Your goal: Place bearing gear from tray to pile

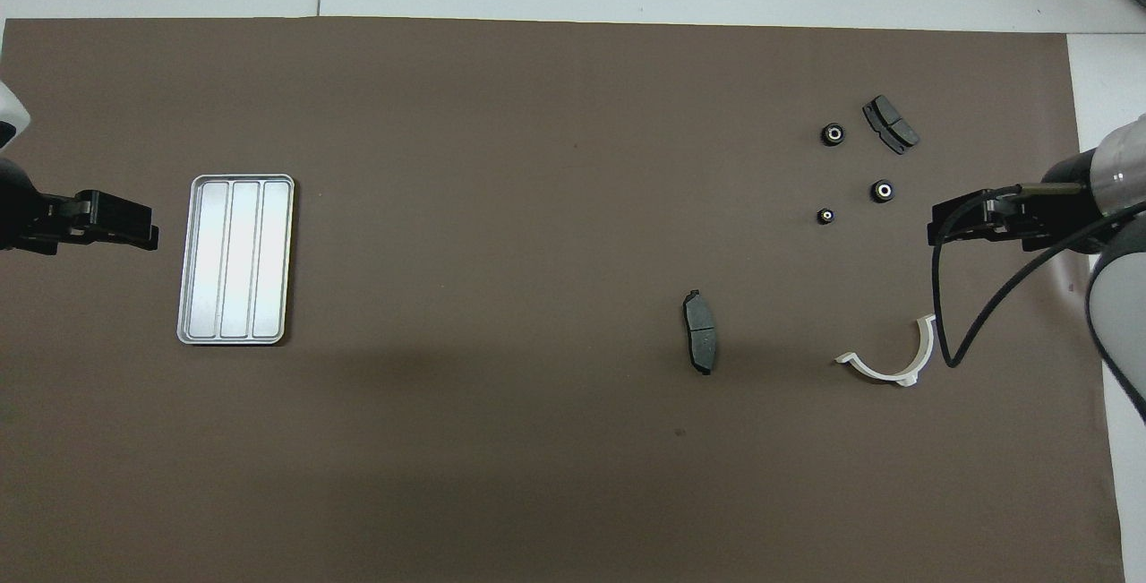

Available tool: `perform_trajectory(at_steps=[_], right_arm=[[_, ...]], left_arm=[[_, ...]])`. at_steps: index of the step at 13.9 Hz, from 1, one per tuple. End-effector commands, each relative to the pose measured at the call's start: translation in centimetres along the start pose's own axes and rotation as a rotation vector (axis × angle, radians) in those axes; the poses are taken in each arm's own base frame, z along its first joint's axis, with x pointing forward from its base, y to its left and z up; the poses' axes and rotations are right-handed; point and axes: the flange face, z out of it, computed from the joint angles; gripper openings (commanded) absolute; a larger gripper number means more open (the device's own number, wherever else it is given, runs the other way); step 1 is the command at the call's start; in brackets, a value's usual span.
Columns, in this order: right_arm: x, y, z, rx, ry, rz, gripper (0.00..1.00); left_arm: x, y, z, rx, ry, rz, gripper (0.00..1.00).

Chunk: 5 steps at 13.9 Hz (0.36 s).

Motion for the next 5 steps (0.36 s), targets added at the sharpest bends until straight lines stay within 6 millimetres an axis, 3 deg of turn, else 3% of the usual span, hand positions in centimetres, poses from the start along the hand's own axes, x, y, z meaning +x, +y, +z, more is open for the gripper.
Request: perform_trajectory(at_steps=[1,5], right_arm=[[-0.04,0.29,0.2,0.014,0.004,-0.005,1.0],[-0.18,0.06,0.2,0.012,-0.002,-0.01,1.0]], left_arm=[[-0.88,-0.26,-0.14,-0.008,0.013,0.0,1.0],[-0.88,-0.18,-0.14,-0.008,0.013,0.002,1.0]])
